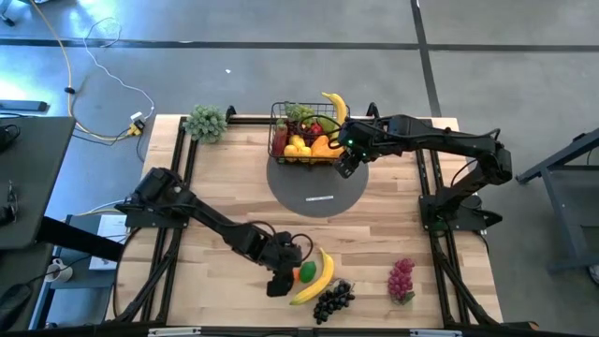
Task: Build produce basket
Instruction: Put the tangerine into the wire basket, then put the grapes into the wire basket
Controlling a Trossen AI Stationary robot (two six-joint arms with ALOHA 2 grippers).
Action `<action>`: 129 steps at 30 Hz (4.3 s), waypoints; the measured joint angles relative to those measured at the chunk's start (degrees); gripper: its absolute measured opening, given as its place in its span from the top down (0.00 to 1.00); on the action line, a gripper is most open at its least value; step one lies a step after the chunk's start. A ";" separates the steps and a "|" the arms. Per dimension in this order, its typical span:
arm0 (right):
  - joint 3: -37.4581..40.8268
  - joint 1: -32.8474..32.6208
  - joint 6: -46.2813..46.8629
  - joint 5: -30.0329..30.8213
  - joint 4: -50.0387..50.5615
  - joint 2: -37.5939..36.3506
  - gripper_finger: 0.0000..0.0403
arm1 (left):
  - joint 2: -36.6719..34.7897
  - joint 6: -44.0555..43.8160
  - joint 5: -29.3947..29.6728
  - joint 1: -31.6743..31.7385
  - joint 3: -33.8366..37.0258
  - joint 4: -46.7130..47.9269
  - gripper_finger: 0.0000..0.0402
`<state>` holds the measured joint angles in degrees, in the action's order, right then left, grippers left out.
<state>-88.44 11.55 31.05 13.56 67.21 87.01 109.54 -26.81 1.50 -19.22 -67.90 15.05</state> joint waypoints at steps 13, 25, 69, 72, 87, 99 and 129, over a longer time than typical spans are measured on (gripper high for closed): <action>0.00 -0.02 0.00 0.00 0.84 0.01 0.44 | 1.60 -0.02 -1.01 -0.07 0.02 -1.59 0.42; 0.00 -0.02 0.00 0.02 2.06 0.03 0.44 | 5.34 -0.12 -2.68 -0.66 -0.15 -3.57 0.42; 0.00 0.09 4.52 5.18 3.25 0.03 0.44 | -18.42 16.58 7.18 27.96 0.05 14.63 0.72; 0.00 0.09 6.70 5.90 3.27 0.03 0.44 | -19.57 19.95 7.53 32.87 0.05 13.85 0.73; 0.00 0.09 17.93 3.34 3.29 0.03 0.44 | -19.78 30.67 3.27 49.56 0.05 2.97 0.72; 4.82 -2.49 28.73 -2.28 4.84 0.03 0.44 | -14.04 32.88 -2.59 53.35 0.02 2.15 0.71; 16.33 -33.95 84.10 -16.75 7.51 0.03 0.44 | -16.21 34.53 -0.87 53.37 0.00 1.55 0.43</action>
<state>-72.12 -22.39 115.14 -3.19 74.72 87.05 93.32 7.73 0.62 34.15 -67.90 16.60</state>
